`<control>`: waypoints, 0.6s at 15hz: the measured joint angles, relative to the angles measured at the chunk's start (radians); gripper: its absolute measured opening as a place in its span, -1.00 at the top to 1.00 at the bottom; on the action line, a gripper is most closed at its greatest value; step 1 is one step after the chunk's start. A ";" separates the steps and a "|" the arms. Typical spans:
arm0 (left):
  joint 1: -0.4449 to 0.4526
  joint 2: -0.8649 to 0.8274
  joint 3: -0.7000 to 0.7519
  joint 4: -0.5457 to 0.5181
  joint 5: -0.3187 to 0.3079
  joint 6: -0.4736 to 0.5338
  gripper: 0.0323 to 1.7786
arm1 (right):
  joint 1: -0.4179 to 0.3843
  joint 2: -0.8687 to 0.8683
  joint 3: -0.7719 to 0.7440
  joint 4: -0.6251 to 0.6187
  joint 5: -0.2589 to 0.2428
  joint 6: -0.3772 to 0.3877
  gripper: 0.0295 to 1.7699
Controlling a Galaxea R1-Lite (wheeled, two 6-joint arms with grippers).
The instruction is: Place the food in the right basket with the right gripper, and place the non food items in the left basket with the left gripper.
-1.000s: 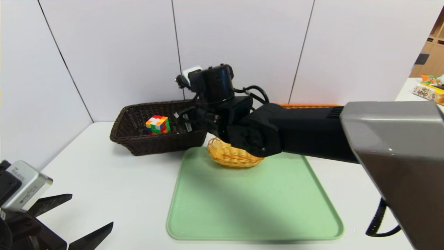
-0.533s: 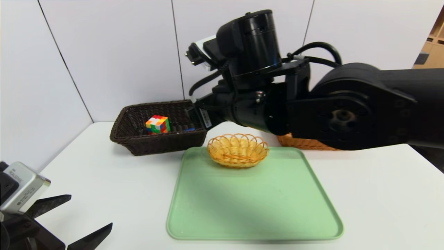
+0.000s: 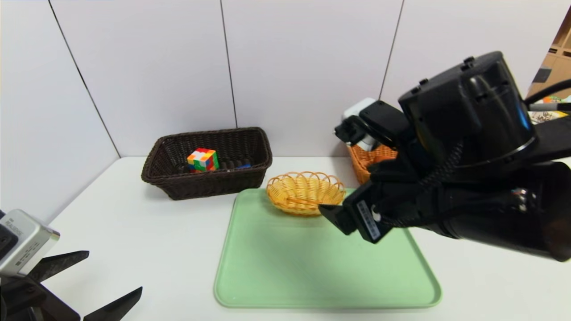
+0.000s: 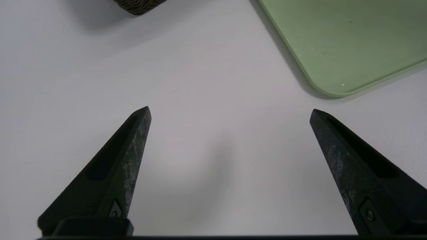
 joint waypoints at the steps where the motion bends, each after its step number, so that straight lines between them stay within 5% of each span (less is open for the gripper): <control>1: 0.000 -0.001 0.000 0.000 0.000 0.000 -0.90 | -0.006 -0.033 0.053 0.009 -0.002 0.009 -0.91; 9: 0.004 -0.010 0.007 0.000 0.001 -0.001 -0.90 | -0.111 -0.220 0.371 0.024 -0.005 0.070 -0.91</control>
